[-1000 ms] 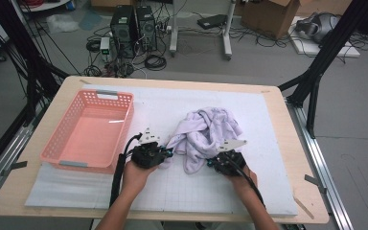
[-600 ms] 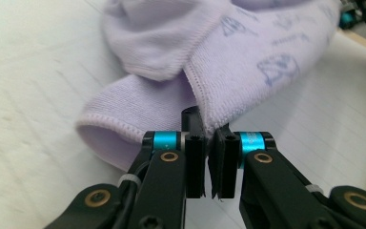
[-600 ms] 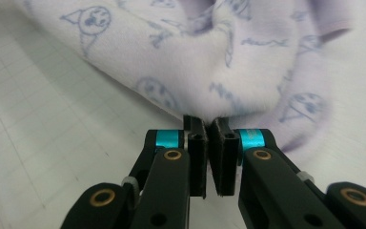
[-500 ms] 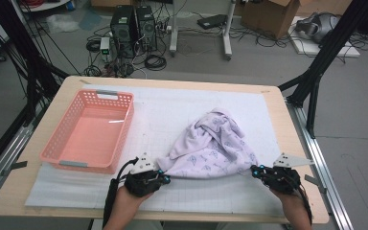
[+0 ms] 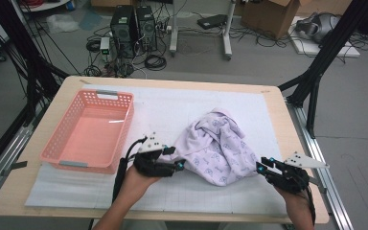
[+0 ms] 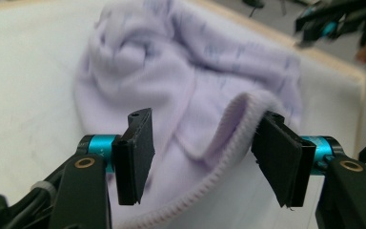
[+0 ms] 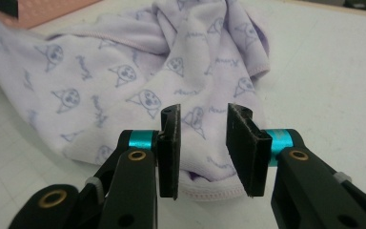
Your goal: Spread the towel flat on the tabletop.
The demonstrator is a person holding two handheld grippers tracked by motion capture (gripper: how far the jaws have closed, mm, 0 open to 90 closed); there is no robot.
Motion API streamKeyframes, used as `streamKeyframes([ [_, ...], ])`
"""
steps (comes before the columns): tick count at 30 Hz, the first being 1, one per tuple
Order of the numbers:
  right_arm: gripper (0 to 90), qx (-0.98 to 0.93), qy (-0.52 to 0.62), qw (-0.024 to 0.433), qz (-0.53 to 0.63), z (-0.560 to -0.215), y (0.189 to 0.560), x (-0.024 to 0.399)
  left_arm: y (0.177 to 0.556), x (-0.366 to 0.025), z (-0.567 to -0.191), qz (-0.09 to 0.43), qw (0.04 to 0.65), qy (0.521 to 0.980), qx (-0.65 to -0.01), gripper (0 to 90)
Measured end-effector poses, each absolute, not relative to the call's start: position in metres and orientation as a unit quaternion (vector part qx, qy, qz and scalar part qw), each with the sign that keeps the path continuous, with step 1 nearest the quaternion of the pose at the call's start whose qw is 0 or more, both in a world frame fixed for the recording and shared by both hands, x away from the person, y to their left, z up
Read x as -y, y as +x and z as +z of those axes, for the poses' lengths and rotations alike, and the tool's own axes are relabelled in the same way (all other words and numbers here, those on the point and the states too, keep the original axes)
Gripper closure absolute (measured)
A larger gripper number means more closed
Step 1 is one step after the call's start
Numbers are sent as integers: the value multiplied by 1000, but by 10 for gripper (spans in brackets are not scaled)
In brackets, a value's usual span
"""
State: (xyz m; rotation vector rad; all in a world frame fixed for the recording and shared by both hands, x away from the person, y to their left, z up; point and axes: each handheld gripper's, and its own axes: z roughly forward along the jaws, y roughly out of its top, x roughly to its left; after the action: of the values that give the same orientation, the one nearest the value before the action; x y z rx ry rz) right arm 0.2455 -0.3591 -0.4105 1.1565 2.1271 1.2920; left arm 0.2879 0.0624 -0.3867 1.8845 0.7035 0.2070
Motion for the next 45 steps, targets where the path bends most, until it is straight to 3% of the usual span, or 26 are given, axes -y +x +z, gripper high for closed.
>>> streamKeyframes([
  [7,627,-751,425,210,461,-407,256,366,305,-63,-371,111,537,779,-306,387],
  [14,614,-757,423,199,456,-412,269,356,342,-30,-409,80,464,825,-314,394],
  [16,614,-760,422,197,453,-415,271,353,347,-19,-417,70,445,838,-307,456],
  [18,614,-763,419,193,453,-416,273,350,352,-13,-418,66,438,845,-301,653],
  [20,614,-765,417,190,453,-417,272,348,357,-14,-415,80,451,835,-306,784],
  [24,611,-766,414,187,455,-419,272,347,365,-21,-408,92,458,824,-322,805],
  [33,612,-764,423,189,450,-421,272,353,400,-58,-390,152,461,783,-388,809],
  [38,613,-762,430,188,447,-424,273,354,415,-72,-393,217,415,767,-439,811],
  [40,613,-763,431,188,444,-425,273,354,418,-74,-397,218,412,760,-453,800],
  [41,613,-763,431,186,444,-426,273,354,419,-74,-398,217,411,761,-453,772],
  [44,610,-764,432,182,444,-427,273,353,416,-74,-397,210,430,750,-456,562],
  [45,610,-764,432,182,444,-427,273,353,414,-73,-396,202,441,746,-456,562],
])
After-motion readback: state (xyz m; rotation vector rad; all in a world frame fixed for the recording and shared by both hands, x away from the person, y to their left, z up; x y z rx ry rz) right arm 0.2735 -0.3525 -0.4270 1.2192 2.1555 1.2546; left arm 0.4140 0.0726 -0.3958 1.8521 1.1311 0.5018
